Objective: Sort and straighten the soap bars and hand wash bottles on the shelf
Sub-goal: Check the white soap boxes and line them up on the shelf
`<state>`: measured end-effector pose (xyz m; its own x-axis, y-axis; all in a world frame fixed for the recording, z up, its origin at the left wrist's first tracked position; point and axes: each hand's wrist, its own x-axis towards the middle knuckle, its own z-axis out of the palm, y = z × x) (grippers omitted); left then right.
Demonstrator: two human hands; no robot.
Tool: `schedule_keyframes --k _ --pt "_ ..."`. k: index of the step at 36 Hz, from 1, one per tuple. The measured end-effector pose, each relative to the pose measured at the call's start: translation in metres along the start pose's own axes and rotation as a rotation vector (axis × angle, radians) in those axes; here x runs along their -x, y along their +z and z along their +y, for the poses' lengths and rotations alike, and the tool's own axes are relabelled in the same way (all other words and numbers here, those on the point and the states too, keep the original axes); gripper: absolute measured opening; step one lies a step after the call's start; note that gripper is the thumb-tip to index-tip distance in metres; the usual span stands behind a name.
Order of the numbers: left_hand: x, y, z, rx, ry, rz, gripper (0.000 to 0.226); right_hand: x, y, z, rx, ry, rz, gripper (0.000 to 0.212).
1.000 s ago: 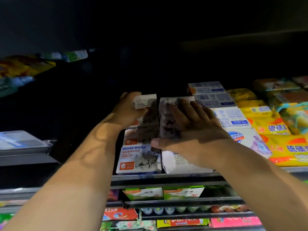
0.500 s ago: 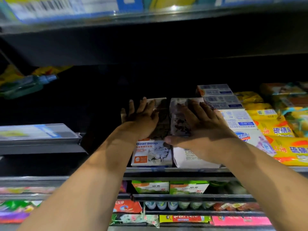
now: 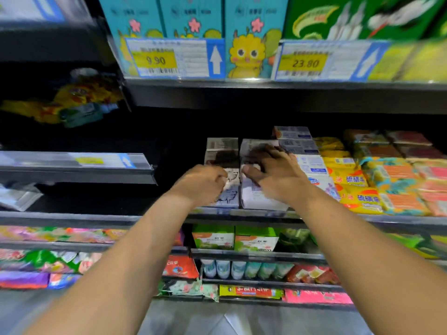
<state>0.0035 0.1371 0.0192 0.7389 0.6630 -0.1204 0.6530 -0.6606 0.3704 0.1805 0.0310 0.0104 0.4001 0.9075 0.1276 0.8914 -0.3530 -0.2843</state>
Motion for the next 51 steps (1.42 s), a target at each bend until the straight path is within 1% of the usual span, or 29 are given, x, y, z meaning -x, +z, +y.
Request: schedule_keyframes --k 2,4,5,6,7,10,14,17,21,24,26,29,32,37,41,43,46,51 --pt "0.009 -0.004 0.007 0.057 0.003 0.053 0.025 0.006 -0.015 -0.004 -0.108 -0.007 0.015 0.036" --pt "0.015 -0.006 0.018 0.098 -0.009 0.105 0.029 0.016 -0.029 0.000 -0.365 0.009 -0.019 0.023" --pt "0.016 -0.006 0.026 0.097 0.000 0.129 0.030 0.023 -0.037 0.005 -0.479 0.029 -0.059 0.019" --pt "0.018 -0.006 0.036 0.079 0.018 0.147 0.030 0.028 -0.043 0.013 -0.499 0.043 -0.064 0.020" --pt "0.018 -0.006 0.047 0.056 0.033 0.157 0.031 0.033 -0.048 0.024 -0.441 0.043 -0.043 0.024" --pt "0.014 -0.002 0.082 0.007 0.085 0.167 0.037 0.047 -0.064 0.065 -0.171 0.061 0.012 0.043" --pt "0.000 0.017 0.133 -0.015 0.177 0.150 0.046 0.073 -0.090 0.123 -0.065 0.091 -0.043 0.057" --pt "-0.008 0.033 0.179 -0.045 0.240 0.065 0.052 0.092 -0.110 0.174 -0.050 0.122 -0.072 0.059" --pt "-0.020 0.061 0.236 -0.077 0.289 -0.019 0.056 0.118 -0.137 0.236 -0.054 0.205 -0.055 0.059" --pt "-0.032 0.088 0.275 -0.155 0.306 0.005 0.060 0.135 -0.154 0.280 -0.037 0.234 -0.071 0.063" --pt "-0.041 0.103 0.300 -0.202 0.326 0.025 0.064 0.145 -0.162 0.310 -0.025 0.232 -0.072 0.058" --pt "-0.054 0.122 0.334 -0.216 0.340 -0.005 0.067 0.156 -0.174 0.348 -0.021 0.267 -0.086 0.054" --pt "-0.063 0.136 0.368 -0.214 0.342 0.009 0.069 0.158 -0.182 0.381 0.019 0.261 -0.148 0.054" --pt "-0.093 0.158 0.416 -0.242 0.324 0.036 0.071 0.146 -0.192 0.420 0.066 0.206 -0.208 0.062" --pt "-0.113 0.168 0.435 -0.292 0.258 -0.026 0.076 0.134 -0.193 0.436 0.085 0.192 -0.267 0.075" --pt "-0.117 0.171 0.437 -0.347 0.231 -0.049 0.082 0.128 -0.190 0.443 0.078 0.201 -0.288 0.078" --pt "-0.120 0.174 0.435 -0.365 0.236 -0.057 0.092 0.117 -0.183 0.453 0.045 0.208 -0.320 0.082" --pt "-0.122 0.172 0.432 -0.345 0.251 -0.105 0.112 0.092 -0.184 0.460 0.030 0.223 -0.429 0.104"
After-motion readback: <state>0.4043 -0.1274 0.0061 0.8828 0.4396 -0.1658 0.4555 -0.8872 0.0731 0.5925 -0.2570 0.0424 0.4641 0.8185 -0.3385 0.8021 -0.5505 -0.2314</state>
